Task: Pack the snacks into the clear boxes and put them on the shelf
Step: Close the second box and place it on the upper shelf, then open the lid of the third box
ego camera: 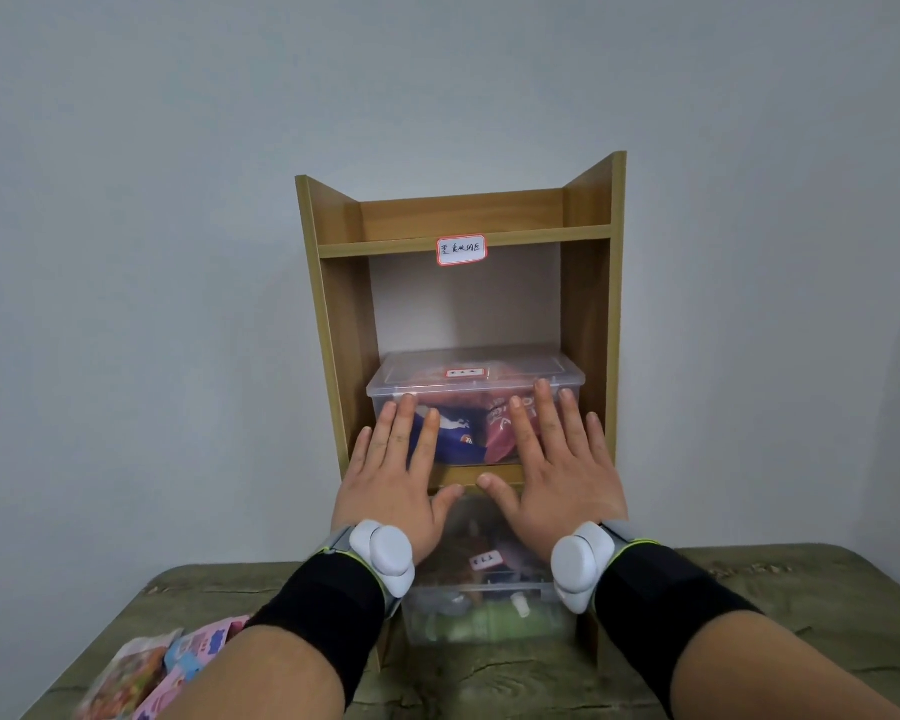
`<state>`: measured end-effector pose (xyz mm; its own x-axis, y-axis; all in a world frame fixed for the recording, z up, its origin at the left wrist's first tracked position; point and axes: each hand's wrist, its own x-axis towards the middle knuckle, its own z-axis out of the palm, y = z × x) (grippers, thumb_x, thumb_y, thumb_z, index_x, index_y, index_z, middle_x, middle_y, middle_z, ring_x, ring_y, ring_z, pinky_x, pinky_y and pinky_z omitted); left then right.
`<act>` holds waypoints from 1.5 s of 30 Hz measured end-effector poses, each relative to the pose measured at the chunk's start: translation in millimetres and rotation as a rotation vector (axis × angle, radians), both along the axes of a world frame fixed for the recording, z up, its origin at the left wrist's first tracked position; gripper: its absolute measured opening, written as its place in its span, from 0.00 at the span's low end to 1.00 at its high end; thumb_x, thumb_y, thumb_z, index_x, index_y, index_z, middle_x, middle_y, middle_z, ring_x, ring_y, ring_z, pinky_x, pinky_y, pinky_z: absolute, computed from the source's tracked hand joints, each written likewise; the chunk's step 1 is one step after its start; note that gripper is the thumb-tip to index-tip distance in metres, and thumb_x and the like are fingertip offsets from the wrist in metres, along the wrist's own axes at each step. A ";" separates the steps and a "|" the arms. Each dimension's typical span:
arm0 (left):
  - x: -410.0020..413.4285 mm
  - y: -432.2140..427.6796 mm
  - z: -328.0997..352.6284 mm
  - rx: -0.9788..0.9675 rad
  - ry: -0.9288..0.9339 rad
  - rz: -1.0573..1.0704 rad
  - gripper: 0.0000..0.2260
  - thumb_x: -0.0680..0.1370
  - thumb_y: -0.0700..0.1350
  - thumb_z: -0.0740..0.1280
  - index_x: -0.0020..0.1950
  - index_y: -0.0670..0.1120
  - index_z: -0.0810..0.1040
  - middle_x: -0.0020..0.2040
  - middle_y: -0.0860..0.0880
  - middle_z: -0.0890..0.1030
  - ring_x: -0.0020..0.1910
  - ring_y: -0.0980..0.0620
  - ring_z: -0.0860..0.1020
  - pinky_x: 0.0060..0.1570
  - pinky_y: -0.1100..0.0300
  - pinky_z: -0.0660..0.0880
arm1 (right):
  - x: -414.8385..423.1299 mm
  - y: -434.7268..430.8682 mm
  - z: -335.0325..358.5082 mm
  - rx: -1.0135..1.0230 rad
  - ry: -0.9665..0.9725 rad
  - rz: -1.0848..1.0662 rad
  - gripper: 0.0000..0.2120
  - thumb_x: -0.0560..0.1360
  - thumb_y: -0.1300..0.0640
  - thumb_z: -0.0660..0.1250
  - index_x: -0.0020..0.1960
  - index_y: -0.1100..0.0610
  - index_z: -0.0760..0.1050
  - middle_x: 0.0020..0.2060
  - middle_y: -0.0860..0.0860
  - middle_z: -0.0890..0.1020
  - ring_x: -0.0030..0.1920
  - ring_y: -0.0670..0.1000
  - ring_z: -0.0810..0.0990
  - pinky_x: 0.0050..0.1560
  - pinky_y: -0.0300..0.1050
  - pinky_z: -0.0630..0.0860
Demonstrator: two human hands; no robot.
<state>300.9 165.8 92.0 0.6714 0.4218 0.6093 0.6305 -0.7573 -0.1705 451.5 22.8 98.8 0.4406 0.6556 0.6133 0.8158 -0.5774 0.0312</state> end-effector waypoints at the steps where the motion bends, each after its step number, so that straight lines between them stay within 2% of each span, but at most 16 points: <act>1: -1.2 -1.2 0.6 0.004 -0.002 -0.003 0.38 0.77 0.69 0.47 0.80 0.51 0.38 0.80 0.47 0.37 0.78 0.47 0.36 0.77 0.47 0.46 | -0.9 -0.6 0.1 0.001 0.002 0.002 0.42 0.72 0.24 0.34 0.78 0.47 0.32 0.77 0.51 0.30 0.76 0.57 0.29 0.76 0.60 0.38; 7: -37.6 -18.5 7.1 0.032 -0.001 -0.045 0.36 0.78 0.69 0.44 0.80 0.51 0.43 0.81 0.47 0.41 0.79 0.46 0.39 0.77 0.45 0.48 | -29.1 -11.6 1.5 0.036 -0.024 0.063 0.40 0.75 0.26 0.37 0.80 0.47 0.38 0.79 0.52 0.38 0.78 0.56 0.34 0.76 0.61 0.42; 12: -119.9 -37.5 -5.5 -0.065 0.012 0.053 0.36 0.77 0.69 0.39 0.80 0.51 0.51 0.79 0.45 0.59 0.79 0.43 0.51 0.75 0.42 0.51 | -81.0 -10.9 -15.8 0.004 -0.018 0.156 0.38 0.76 0.28 0.37 0.80 0.47 0.41 0.80 0.53 0.43 0.79 0.55 0.40 0.77 0.58 0.46; 15: -181.1 -38.6 -10.9 -0.121 0.007 0.149 0.37 0.77 0.69 0.40 0.79 0.49 0.57 0.76 0.46 0.65 0.77 0.41 0.56 0.75 0.41 0.53 | -120.4 1.5 -25.7 -0.041 0.013 0.215 0.38 0.76 0.29 0.36 0.80 0.47 0.41 0.80 0.53 0.43 0.79 0.56 0.40 0.77 0.58 0.46; 18: -243.3 -36.8 -20.0 -0.193 -0.049 0.236 0.36 0.77 0.69 0.42 0.77 0.48 0.63 0.74 0.46 0.69 0.76 0.40 0.60 0.73 0.40 0.57 | -165.6 19.8 -34.9 -0.065 0.046 0.296 0.37 0.76 0.30 0.40 0.80 0.47 0.44 0.80 0.53 0.47 0.79 0.56 0.44 0.77 0.57 0.48; 24: -346.8 -34.6 -57.0 -0.334 -0.143 0.448 0.37 0.75 0.72 0.43 0.75 0.52 0.66 0.75 0.47 0.68 0.75 0.40 0.61 0.71 0.42 0.61 | -249.6 59.3 -66.3 -0.168 0.150 0.549 0.36 0.75 0.29 0.42 0.79 0.43 0.44 0.80 0.51 0.49 0.79 0.55 0.47 0.77 0.54 0.51; 27: -384.0 -39.9 -87.2 -0.489 -0.203 0.563 0.41 0.70 0.77 0.41 0.74 0.56 0.66 0.75 0.48 0.67 0.74 0.40 0.60 0.71 0.43 0.61 | -288.0 84.7 -87.6 -0.243 0.203 0.656 0.34 0.76 0.33 0.50 0.78 0.41 0.45 0.79 0.51 0.50 0.79 0.55 0.50 0.75 0.55 0.57; 30: -417.2 -39.8 -122.9 -0.632 -0.145 0.664 0.45 0.63 0.82 0.42 0.73 0.60 0.64 0.75 0.50 0.65 0.75 0.39 0.58 0.70 0.40 0.60 | -333.3 111.9 -114.4 -0.365 0.238 0.729 0.33 0.75 0.40 0.58 0.74 0.38 0.46 0.78 0.50 0.53 0.77 0.55 0.53 0.71 0.54 0.63; 32: -423.3 -40.1 -138.6 -0.658 -0.050 0.670 0.45 0.60 0.84 0.46 0.71 0.62 0.63 0.75 0.52 0.64 0.74 0.38 0.57 0.68 0.39 0.62 | -345.8 119.6 -128.6 -0.422 0.229 0.735 0.33 0.74 0.43 0.61 0.72 0.38 0.46 0.77 0.49 0.54 0.77 0.55 0.56 0.67 0.52 0.66; 35: -434.2 -36.0 -158.2 -0.679 0.017 0.628 0.44 0.59 0.83 0.52 0.71 0.63 0.60 0.76 0.51 0.62 0.75 0.38 0.55 0.72 0.41 0.58 | -358.5 134.0 -147.4 -0.537 0.221 0.768 0.36 0.72 0.46 0.64 0.74 0.37 0.47 0.79 0.49 0.52 0.77 0.55 0.56 0.68 0.53 0.66; 37: -442.4 -31.0 -168.1 -0.682 0.027 0.581 0.42 0.61 0.80 0.55 0.72 0.61 0.60 0.76 0.51 0.62 0.76 0.39 0.55 0.73 0.43 0.57 | -363.8 143.9 -154.4 -0.593 0.220 0.786 0.37 0.72 0.50 0.64 0.74 0.38 0.49 0.79 0.50 0.52 0.77 0.56 0.57 0.68 0.54 0.67; 39: -447.3 -28.0 -175.7 -0.656 0.033 0.531 0.36 0.68 0.73 0.60 0.72 0.60 0.61 0.75 0.52 0.62 0.76 0.39 0.54 0.74 0.45 0.57 | -366.2 149.5 -156.2 -0.635 0.235 0.774 0.35 0.73 0.56 0.63 0.75 0.39 0.51 0.78 0.51 0.55 0.75 0.58 0.62 0.66 0.53 0.70; 42: -456.4 -22.4 -182.0 -0.641 -0.004 0.471 0.29 0.73 0.65 0.63 0.72 0.59 0.63 0.75 0.53 0.63 0.75 0.40 0.54 0.75 0.49 0.56 | -370.5 151.4 -154.7 -0.683 0.205 0.743 0.29 0.76 0.58 0.62 0.74 0.43 0.57 0.70 0.53 0.68 0.65 0.59 0.71 0.57 0.51 0.75; 45: -467.2 -20.3 -182.8 -0.649 -0.024 0.408 0.31 0.73 0.65 0.63 0.74 0.58 0.64 0.74 0.55 0.65 0.75 0.42 0.55 0.75 0.51 0.56 | -374.8 143.0 -149.2 -0.681 0.150 0.705 0.23 0.78 0.52 0.62 0.71 0.47 0.63 0.61 0.53 0.71 0.58 0.57 0.72 0.52 0.53 0.77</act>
